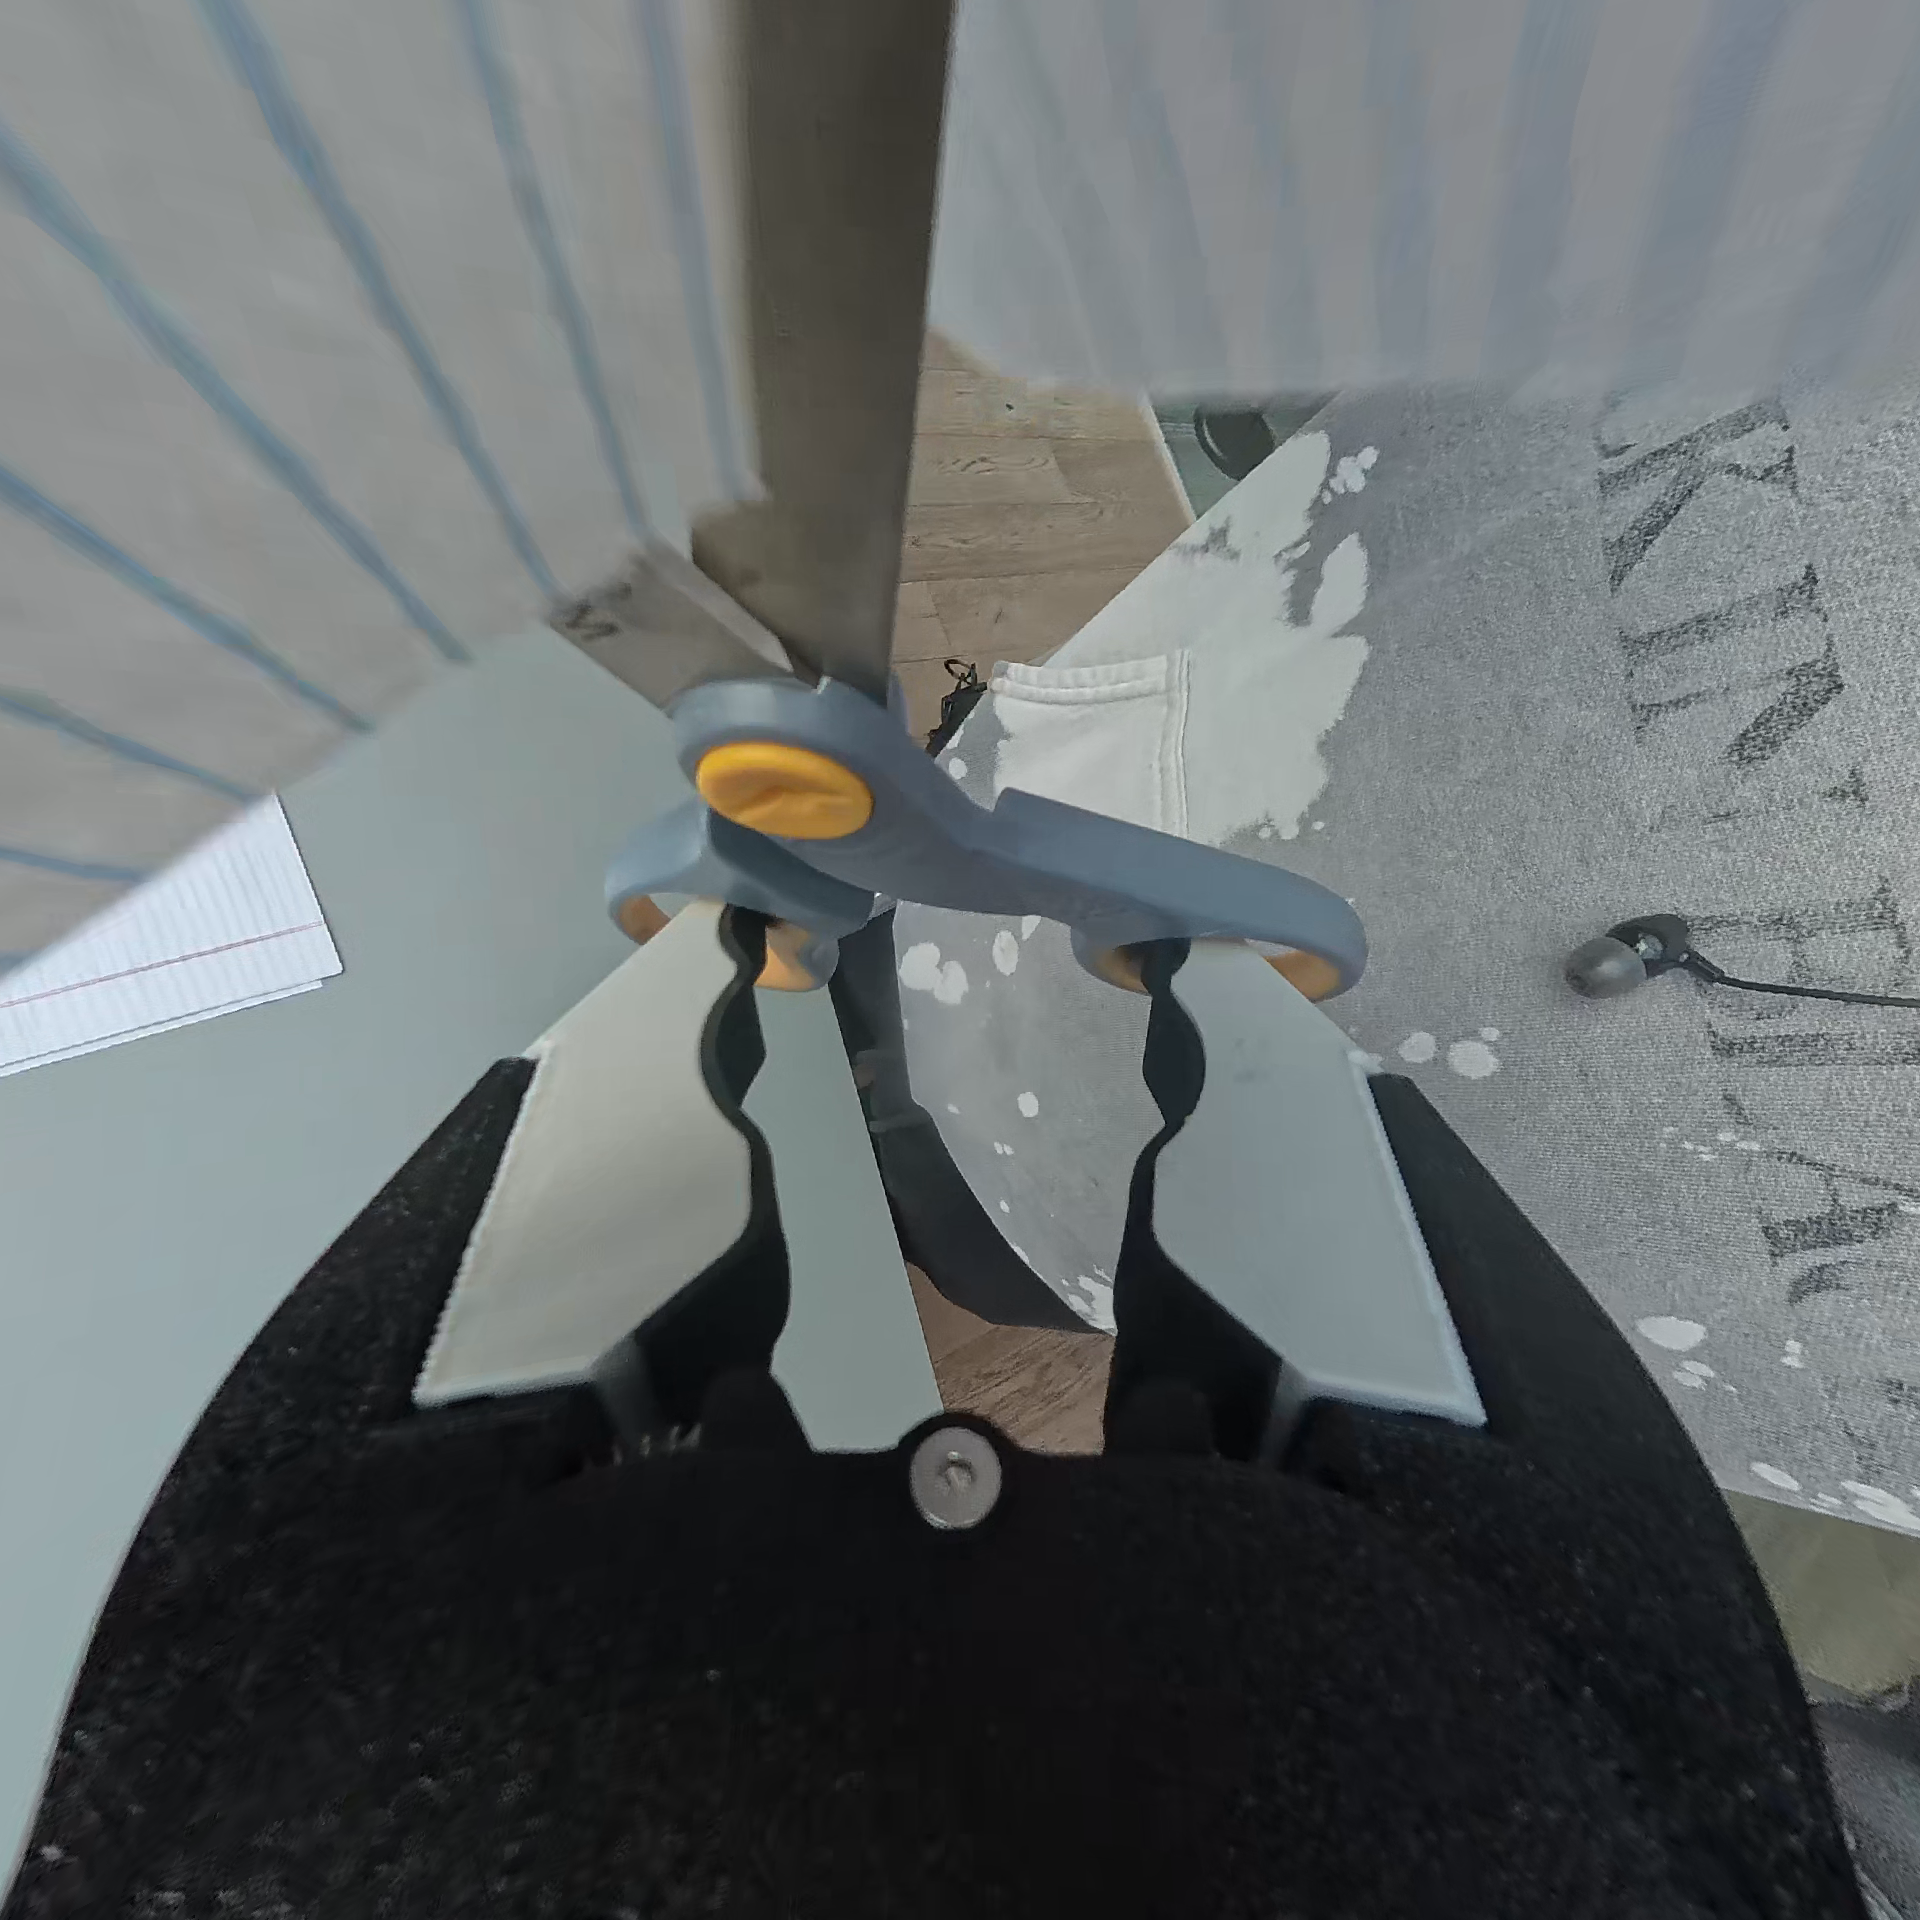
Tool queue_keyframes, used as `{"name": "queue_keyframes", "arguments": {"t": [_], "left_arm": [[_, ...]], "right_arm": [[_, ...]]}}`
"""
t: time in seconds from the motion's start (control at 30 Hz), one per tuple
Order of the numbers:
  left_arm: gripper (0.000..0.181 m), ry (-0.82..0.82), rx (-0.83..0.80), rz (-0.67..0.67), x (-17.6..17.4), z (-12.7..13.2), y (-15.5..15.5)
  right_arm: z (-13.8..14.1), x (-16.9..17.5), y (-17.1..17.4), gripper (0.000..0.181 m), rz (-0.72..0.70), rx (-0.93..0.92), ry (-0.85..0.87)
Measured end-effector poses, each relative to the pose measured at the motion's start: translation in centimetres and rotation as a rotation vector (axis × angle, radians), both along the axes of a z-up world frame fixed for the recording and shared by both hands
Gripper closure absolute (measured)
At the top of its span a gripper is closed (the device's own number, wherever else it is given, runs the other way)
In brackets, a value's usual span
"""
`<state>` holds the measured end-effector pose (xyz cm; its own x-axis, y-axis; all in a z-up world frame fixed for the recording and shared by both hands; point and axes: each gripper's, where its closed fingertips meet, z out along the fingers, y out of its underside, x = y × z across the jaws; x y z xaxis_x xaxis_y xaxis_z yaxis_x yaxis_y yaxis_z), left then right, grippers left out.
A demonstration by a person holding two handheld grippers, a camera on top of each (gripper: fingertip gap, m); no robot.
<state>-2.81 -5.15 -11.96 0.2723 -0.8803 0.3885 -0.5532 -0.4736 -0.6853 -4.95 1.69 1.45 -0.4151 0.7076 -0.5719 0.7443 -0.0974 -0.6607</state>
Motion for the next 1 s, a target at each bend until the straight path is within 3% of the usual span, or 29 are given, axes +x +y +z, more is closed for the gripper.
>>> {"name": "queue_keyframes", "arguments": {"t": [0.2,0.33,0.43,0.57,1.0], "left_arm": [[0.109,-0.047,0.012,0.032,-0.5,1.1,0.0],[0.108,-0.034,0.009,0.021,-0.4,0.9,-0.2],[0.109,-0.041,0.003,0.022,-0.4,1.0,-0.4],[0.109,-0.024,-0.013,0.029,-0.5,-0.3,-0.9],[0.109,-0.017,0.003,0.001,-0.5,-1.1,-1.8]], "right_arm": [[-3.5,1.4,0.3,0.181,0.001,0.099,-0.135],[-4.0,1.0,-0.6,0.181,0.01,0.108,-0.167],[-3.2,0.8,-0.8,0.181,0.003,0.071,-0.175],[-0.1,0.5,-0.2,0.181,-0.028,-0.008,-0.086],[1.0,0.9,2.8,0.181,-0.072,0.029,-0.097]]}}
